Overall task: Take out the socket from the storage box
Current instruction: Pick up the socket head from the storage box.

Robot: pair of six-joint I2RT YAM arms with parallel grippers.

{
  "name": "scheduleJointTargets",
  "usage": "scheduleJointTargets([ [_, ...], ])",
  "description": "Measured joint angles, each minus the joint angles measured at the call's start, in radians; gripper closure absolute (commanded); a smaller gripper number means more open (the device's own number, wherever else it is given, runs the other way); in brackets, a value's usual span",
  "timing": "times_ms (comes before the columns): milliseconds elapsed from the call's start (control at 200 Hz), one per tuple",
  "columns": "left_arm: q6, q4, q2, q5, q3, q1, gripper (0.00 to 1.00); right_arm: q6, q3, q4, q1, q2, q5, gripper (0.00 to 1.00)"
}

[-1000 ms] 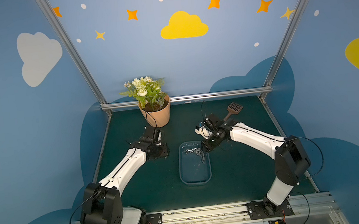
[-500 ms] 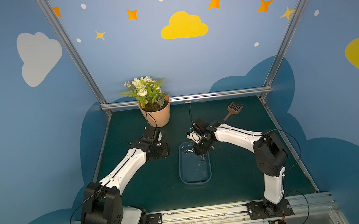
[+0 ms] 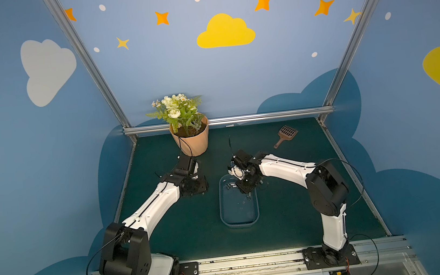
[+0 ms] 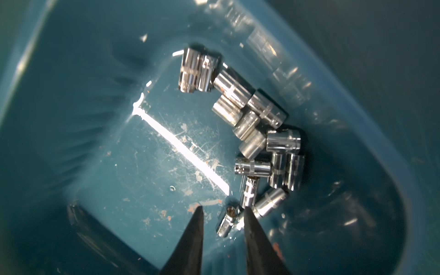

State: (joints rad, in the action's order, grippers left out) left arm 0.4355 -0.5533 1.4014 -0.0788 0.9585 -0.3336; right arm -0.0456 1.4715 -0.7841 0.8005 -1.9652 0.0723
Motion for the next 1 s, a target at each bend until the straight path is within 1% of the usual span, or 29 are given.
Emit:
scheduleJointTargets([
  [591, 0.003, 0.006, -0.001, 0.0, -0.025, 0.0, 0.45, -0.045, -0.035, -0.03, 0.029, -0.002, -0.033, 0.73],
  [1001, 0.006, 0.01, -0.003, 0.0, -0.034, 0.0, 0.45, -0.055, -0.035, -0.068, 0.049, -0.013, -0.093, 0.72],
])
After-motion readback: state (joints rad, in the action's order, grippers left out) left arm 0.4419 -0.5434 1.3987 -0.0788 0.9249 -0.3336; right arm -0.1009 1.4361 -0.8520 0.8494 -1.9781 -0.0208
